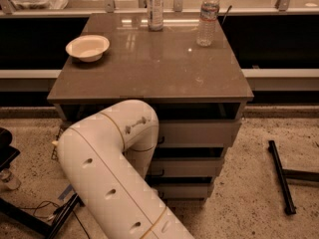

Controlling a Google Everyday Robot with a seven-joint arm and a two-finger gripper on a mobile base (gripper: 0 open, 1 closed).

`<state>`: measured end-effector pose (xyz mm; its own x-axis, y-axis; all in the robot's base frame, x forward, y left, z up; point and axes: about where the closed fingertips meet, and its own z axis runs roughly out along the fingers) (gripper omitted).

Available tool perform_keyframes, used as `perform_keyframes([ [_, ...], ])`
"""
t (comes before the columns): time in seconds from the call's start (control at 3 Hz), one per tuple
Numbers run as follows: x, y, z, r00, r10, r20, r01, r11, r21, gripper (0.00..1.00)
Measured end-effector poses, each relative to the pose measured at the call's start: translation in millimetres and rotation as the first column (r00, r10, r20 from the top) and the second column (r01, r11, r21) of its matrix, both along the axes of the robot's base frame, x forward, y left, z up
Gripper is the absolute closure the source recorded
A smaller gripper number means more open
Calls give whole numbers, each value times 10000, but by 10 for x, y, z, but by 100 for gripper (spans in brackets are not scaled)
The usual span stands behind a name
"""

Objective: Open bottom drawer

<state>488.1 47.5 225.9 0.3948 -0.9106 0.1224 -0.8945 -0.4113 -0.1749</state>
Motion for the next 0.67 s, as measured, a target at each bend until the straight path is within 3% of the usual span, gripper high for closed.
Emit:
perform_keyframes([
  [0.33, 233, -122, -223, 9942, -794, -720, 784, 9968, -158, 0],
  [0.67, 101, -138, -258, 9847, -934, -1468, 950, 9955, 39, 0],
])
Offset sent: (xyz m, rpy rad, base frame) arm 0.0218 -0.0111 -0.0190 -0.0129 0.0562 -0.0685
